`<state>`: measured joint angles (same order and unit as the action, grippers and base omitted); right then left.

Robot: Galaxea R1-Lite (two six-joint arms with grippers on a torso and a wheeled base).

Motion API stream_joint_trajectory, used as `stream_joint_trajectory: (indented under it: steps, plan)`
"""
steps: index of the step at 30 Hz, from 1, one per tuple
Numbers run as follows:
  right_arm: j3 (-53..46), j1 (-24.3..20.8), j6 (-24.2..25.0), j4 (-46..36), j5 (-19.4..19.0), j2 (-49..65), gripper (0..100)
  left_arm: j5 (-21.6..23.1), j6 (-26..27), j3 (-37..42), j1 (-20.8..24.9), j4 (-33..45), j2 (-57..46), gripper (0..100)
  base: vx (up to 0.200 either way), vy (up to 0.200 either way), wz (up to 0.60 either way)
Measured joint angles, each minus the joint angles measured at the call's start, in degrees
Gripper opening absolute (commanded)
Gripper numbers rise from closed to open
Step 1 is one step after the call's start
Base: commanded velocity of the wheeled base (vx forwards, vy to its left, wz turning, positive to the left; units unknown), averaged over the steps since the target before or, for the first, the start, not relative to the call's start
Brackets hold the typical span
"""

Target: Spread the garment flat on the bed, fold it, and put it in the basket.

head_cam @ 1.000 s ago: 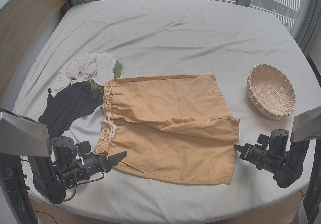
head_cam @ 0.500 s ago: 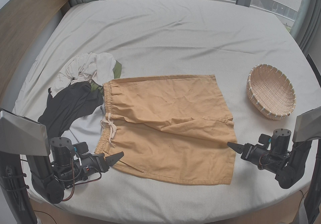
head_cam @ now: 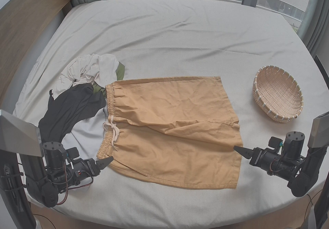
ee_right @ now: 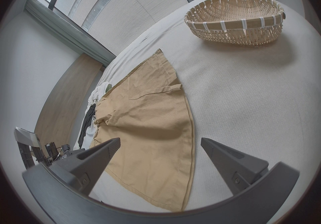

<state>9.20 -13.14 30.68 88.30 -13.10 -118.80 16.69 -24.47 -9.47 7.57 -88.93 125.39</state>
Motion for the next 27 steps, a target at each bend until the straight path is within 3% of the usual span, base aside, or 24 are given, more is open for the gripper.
stream_joint_trajectory:
  steps: [11, 12, 27]
  plan:
    - [-0.63, -0.89, 0.05, 0.00, 0.05, 0.28, 100, 0.38, -2.74, -3.23, 1.16, 0.00, 1.40, 100, 0.000, 0.000, 0.00]
    - [-0.69, -0.89, 0.02, 0.00, 0.05, 0.28, 100, 0.38, -2.77, -3.58, 1.22, 0.00, 1.67, 0, 0.000, 0.000, 0.00]
    - [-3.56, -1.62, 0.00, 0.09, -0.24, 0.20, 100, 0.24, -2.77, -5.27, -0.66, -0.02, 4.79, 0, 0.000, 0.000, 0.00]
